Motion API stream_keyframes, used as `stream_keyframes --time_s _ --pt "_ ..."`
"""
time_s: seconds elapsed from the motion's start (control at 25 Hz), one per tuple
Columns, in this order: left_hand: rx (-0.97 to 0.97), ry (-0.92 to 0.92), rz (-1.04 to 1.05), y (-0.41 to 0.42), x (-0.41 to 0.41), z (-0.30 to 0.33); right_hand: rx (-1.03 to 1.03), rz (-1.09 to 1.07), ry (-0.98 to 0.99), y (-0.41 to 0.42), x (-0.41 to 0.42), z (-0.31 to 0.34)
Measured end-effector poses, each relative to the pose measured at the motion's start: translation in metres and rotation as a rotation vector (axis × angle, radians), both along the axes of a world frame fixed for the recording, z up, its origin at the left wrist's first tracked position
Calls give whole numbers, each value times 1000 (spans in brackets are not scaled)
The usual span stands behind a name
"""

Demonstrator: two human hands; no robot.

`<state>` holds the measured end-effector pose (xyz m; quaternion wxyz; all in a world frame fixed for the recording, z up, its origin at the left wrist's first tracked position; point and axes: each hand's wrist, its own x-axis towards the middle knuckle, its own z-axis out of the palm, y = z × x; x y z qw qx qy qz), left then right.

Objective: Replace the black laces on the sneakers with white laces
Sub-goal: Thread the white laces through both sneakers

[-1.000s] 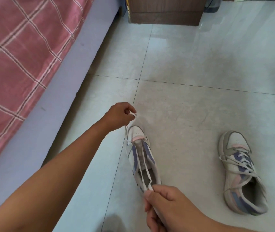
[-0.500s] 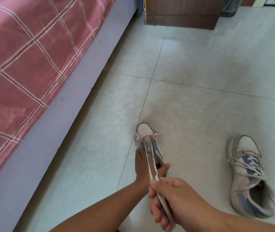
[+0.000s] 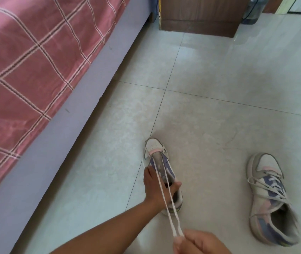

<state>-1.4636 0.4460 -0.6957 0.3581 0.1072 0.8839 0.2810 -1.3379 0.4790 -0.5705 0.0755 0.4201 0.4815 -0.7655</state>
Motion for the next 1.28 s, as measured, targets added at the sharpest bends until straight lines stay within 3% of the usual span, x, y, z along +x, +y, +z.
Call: stream_keyframes --time_s 0.08,0.16,0.32,0.48,0.64,1.16,1.28 --pt "-27 -244 30 1 -26 0 -19 126 -50 11 3 -13" --pt "85 -380 177 1 -64 10 -33 180 -109 27 4 -17" --pt "69 -247 353 19 -141 -1 -61 137 -108 40 -1 -21" --pt "-24 -398 264 44 -161 -17 -100 130 -159 41 -7 -26" --pt "-151 -328 107 59 -169 -18 -112 119 -133 41 -13 -24" --pt "-201 -318 -104 84 -158 -24 -72 175 -144 53 -16 -28" --pt "-240 -333 -138 91 -153 -26 177 255 -178 60 -23 -45"
